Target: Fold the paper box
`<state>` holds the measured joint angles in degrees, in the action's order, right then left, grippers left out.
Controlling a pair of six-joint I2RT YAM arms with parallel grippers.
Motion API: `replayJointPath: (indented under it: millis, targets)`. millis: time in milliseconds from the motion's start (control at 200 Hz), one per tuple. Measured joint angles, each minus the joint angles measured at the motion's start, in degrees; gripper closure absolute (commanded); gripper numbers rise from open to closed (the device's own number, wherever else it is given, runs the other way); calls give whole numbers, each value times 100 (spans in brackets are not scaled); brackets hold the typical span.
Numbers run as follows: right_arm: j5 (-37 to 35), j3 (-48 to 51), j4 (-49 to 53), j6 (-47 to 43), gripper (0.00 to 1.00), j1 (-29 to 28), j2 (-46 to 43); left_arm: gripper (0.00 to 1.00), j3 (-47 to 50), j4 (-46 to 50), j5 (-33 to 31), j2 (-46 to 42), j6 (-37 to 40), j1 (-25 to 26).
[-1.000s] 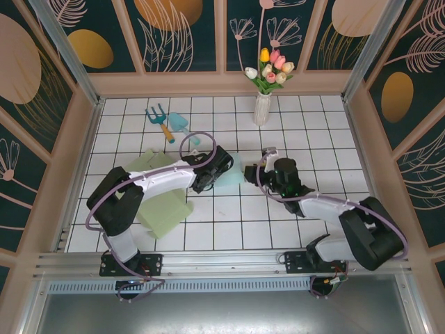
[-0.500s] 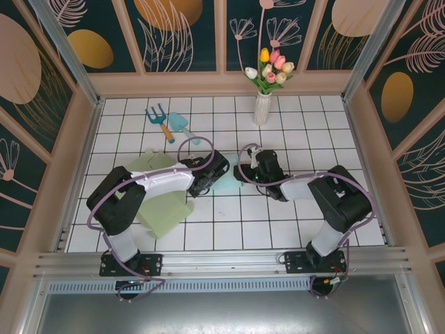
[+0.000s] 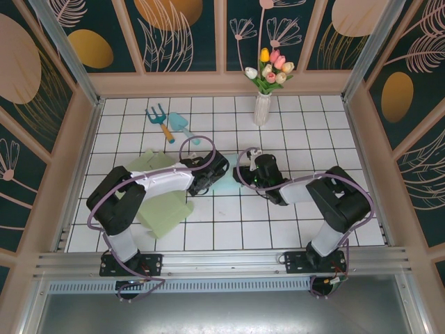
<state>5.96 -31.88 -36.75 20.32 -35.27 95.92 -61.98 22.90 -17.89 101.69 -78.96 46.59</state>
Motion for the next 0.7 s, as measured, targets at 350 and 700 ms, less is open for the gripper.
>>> replayJointPath:
  millis: [350, 700]
  targets:
    - [-61, 96, -33, 52, 56, -17, -85, 1, -599, 538, 249, -50, 494, 0]
    - [-98, 144, 22, 66, 56, -24, -162, 1, -1132, 1237, 306, 59, 85, 0]
